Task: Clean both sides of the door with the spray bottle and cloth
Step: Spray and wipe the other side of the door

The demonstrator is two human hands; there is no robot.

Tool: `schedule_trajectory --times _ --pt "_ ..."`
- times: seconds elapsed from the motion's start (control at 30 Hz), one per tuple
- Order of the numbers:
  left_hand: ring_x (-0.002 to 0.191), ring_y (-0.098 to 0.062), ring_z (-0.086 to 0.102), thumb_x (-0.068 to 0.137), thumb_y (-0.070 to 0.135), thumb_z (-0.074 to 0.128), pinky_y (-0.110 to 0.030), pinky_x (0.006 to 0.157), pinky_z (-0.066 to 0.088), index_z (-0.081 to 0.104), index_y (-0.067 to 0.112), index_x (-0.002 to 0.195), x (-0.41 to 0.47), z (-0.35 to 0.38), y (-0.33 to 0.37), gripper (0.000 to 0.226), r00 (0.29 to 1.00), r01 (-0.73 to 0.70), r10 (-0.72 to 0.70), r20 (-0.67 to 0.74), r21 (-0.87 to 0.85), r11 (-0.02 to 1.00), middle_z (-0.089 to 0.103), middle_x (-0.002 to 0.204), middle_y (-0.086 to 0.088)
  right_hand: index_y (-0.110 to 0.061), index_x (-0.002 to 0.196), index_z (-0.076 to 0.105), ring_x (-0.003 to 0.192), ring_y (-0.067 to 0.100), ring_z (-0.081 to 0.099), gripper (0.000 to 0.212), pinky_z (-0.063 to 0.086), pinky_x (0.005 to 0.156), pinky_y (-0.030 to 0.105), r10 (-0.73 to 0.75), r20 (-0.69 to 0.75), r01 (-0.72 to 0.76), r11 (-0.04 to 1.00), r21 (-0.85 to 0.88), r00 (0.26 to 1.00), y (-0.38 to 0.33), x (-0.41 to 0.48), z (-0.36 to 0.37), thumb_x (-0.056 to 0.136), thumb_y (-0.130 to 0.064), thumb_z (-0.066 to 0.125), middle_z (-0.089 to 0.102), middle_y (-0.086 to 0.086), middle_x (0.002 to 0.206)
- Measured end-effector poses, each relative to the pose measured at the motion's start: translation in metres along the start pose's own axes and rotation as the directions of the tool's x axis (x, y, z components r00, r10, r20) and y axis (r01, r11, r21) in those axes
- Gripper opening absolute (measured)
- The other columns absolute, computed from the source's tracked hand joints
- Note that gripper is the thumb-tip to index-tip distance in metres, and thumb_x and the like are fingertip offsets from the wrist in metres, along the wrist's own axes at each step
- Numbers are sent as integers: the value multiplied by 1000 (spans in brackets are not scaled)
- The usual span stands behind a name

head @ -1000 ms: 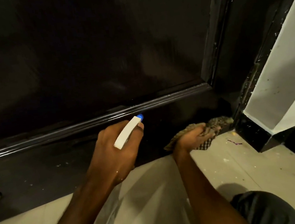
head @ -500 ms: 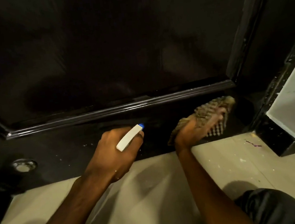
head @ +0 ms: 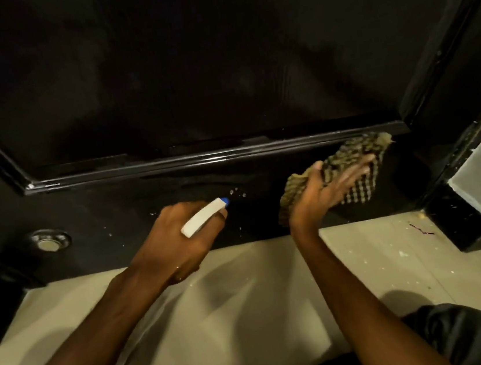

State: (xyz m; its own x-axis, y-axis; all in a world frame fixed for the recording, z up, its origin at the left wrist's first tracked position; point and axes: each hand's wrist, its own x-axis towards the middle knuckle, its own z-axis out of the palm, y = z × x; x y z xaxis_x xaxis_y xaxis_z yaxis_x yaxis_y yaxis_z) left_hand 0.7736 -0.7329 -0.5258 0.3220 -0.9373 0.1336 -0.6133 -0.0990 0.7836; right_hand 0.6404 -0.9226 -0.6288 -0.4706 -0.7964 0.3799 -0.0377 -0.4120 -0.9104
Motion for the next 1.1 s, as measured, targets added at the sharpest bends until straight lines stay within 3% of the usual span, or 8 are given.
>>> schedule_trajectory --times 0.07,0.13,0.2,0.27,0.47,0.7,0.87,1.1 --pt "42 -19 55 92 43 57 -25 35 42 67 9 76 -3 -13 -3 38 996 -2 -4 -90 -66 998 65 67 -14 -34 160 -4 155 16 -12 87 -6 126 41 -376 351 448 881 -153 858 -11 -26 1 94 -30 52 -11 0 169" --pt "41 -14 55 90 42 54 -27 37 43 68 14 74 -3 -25 -6 36 985 -25 9 -172 -88 996 67 67 -9 -39 159 12 155 19 1 78 2 126 43 -567 733 861 506 -52 377 17 -32 -11 89 -36 47 3 -4 170" --pt "41 -10 55 94 37 53 -25 38 44 68 13 76 -1 -34 -6 33 976 -44 18 -217 -112 993 69 72 -8 -35 151 38 145 20 29 63 29 117 39 -445 894 955 243 172 -48 54 -17 -31 89 -41 44 37 -4 160" --pt "39 -13 54 92 40 50 -28 37 45 69 12 80 0 -40 -2 36 970 -54 17 -244 -148 988 70 77 -7 -36 147 48 140 11 41 55 45 105 32 -220 950 935 227 272 -222 74 1 -50 93 -45 44 45 -11 155" --pt "39 -12 52 93 40 52 -26 38 45 68 8 84 -12 -49 1 37 956 -113 47 -288 -216 970 68 74 -3 -34 152 37 139 8 44 63 48 96 28 -177 963 963 141 230 -204 56 18 -59 91 -47 44 40 -13 155" --pt "38 -13 52 91 40 48 -30 37 46 67 8 84 -13 -46 -1 38 963 -114 53 -264 -221 969 68 75 -13 -31 154 28 142 31 26 71 16 117 41 -528 808 952 280 -125 261 -21 -15 -9 86 -43 43 28 4 158" --pt "38 -12 49 91 37 48 -25 36 42 67 7 83 -12 -41 4 36 961 -127 66 -269 -216 968 63 61 5 -35 151 40 144 12 33 63 37 103 30 -216 961 966 153 207 -172 42 -6 -34 89 -41 47 29 -13 161" --pt "37 -16 51 92 42 53 -35 36 46 68 12 84 -11 -30 9 35 969 -124 68 -238 -231 965 67 69 -9 -34 149 42 137 12 38 58 29 105 30 -117 992 980 199 -20 44 60 11 -86 91 -44 43 50 -12 150"
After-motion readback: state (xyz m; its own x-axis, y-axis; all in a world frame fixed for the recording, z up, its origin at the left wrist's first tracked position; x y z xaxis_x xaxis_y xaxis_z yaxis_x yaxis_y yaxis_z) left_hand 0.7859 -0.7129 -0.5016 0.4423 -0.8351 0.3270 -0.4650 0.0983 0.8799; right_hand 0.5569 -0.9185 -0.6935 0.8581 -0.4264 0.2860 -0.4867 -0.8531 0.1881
